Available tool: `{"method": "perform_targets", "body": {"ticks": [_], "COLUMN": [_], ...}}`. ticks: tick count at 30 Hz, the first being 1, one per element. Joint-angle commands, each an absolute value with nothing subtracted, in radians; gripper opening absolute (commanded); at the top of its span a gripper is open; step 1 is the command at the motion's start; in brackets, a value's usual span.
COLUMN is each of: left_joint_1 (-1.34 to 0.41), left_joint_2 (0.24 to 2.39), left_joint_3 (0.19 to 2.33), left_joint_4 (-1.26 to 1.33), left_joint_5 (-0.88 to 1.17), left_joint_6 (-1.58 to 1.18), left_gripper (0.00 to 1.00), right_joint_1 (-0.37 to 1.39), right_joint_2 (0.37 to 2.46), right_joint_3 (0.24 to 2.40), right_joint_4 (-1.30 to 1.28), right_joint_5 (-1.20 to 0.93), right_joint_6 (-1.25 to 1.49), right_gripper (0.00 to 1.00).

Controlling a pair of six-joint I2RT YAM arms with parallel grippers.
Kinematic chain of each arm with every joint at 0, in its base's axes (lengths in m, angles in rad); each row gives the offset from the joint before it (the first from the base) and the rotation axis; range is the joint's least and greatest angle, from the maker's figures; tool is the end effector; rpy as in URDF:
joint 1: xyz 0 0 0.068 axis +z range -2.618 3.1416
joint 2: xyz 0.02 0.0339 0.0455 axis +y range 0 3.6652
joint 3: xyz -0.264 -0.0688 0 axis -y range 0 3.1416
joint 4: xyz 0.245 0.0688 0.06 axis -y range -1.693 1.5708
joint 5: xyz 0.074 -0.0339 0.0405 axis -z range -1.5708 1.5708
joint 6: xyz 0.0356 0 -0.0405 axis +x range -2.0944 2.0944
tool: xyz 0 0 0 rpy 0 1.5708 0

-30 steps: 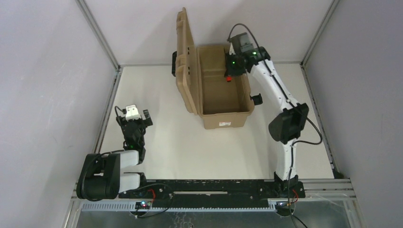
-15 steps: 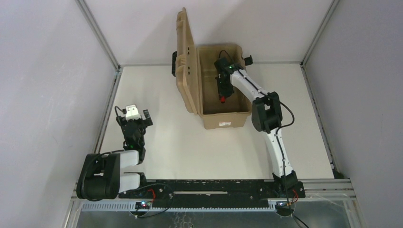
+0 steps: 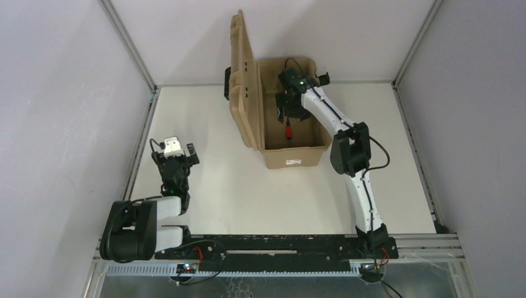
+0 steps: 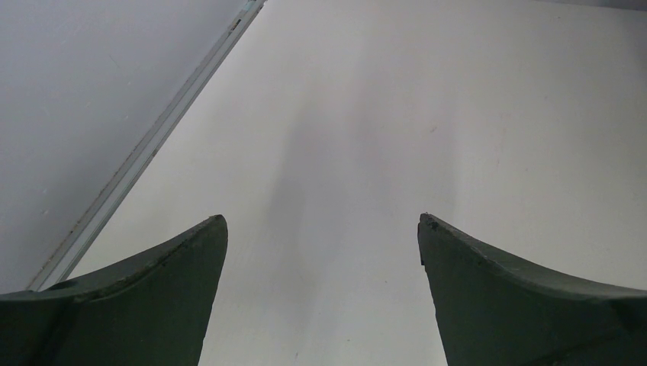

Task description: Put the screwdriver in the bin

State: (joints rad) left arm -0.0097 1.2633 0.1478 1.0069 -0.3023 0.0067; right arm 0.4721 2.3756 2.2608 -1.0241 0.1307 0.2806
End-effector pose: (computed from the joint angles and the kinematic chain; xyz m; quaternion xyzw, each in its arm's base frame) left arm 0.2092 0.0086 0.1598 -0.0945 0.7368 0.1111 0.6602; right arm 0.4530 0.2261 0.2288 -0.0793 0.9716 0.0193 0.2223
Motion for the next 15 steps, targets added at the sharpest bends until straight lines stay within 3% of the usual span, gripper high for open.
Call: {"method": "perform_targets", "body": {"ticks": [1,6,15], "left_joint_1": [-0.003,-0.003,-0.003], "left_joint_2": [1.261,1.261,1.261], "left_joint_3": [0.192,0.193,0.192], "left_joint_4": [1.06,1.06,1.06], "left_joint_5": [-0.296,-0.295,-0.295], "left_joint_6": [0.006,0.006,0.006], "left_gripper": [1.0,1.0,1.0], "right_joint_1": [0.471,0.398,0.093], "right_joint_2": [2.127,2.03,1.949], "right_joint_3": [2.338,2.334,2.243], "right_joint_4": [-1.019,-1.04,-1.036], "right_joint_5": [0.2,0.206,0.193], "right_joint_6": [0.209,0.143,0.008], "right_gripper": [0.85,0.99,1.0]}}
